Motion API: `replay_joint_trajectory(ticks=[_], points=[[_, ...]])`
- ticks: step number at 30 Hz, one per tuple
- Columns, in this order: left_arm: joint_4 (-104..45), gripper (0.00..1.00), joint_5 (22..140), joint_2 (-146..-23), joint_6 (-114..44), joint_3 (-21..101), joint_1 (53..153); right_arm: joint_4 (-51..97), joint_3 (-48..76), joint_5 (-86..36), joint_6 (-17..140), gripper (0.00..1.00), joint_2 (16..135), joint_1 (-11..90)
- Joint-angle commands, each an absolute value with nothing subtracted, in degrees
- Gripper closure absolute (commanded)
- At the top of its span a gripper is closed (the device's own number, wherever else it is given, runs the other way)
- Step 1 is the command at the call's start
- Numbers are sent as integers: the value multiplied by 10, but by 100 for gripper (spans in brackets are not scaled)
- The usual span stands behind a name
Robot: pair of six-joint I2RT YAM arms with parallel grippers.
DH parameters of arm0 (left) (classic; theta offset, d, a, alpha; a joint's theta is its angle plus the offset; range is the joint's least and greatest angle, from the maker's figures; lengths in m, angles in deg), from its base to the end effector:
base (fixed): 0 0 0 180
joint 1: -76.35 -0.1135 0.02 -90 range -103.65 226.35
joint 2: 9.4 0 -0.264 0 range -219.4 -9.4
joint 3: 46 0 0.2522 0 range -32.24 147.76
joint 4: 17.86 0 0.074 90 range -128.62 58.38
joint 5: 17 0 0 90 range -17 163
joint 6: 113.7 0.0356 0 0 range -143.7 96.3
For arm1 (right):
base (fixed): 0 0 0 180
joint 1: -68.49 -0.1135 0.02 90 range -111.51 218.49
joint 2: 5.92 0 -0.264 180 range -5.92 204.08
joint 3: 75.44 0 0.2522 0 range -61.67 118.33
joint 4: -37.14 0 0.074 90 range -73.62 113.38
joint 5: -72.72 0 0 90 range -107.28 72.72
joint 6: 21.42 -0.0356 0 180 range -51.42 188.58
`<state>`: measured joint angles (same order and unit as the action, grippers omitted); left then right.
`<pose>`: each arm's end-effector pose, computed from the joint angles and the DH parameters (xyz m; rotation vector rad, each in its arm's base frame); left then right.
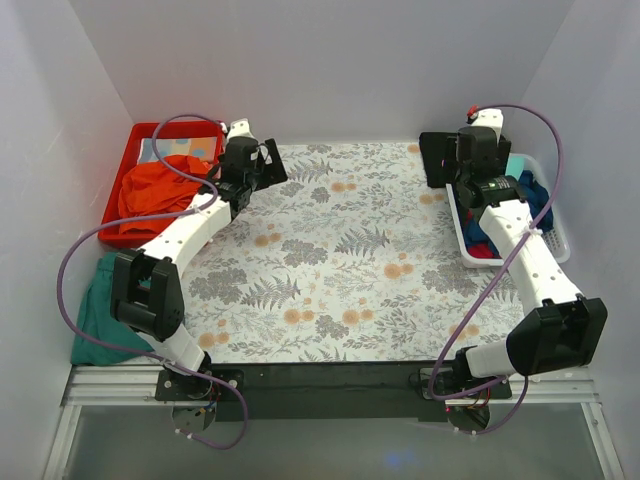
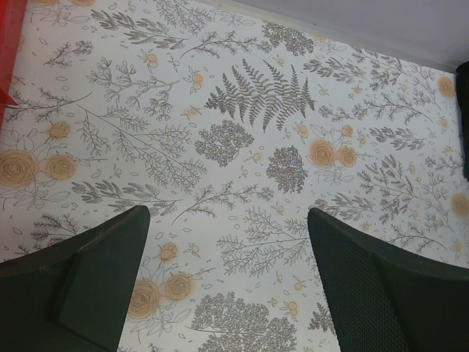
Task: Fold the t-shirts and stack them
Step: Grab crumpled tshirt from bin with the right arm
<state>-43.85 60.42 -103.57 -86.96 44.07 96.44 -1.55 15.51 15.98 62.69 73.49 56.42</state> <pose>0.3641 -0.1249 0.3042 -0.9158 1.9445 -0.6453 0.3081 0.0459 0.3761 0.2503 1.9669 -0.3894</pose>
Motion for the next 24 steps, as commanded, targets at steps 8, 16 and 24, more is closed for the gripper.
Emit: replay_joint_trajectory(ticks=[8, 16, 24], points=[[-422, 9, 564, -971, -850, 405, 965, -46, 329, 217, 584, 2, 848, 640], [-423, 2, 612, -950, -836, 377, 966, -100, 318, 224, 518, 13, 889, 677], [-429, 2, 603, -940, -815, 365, 965, -100, 253, 225, 504, 14, 886, 680]])
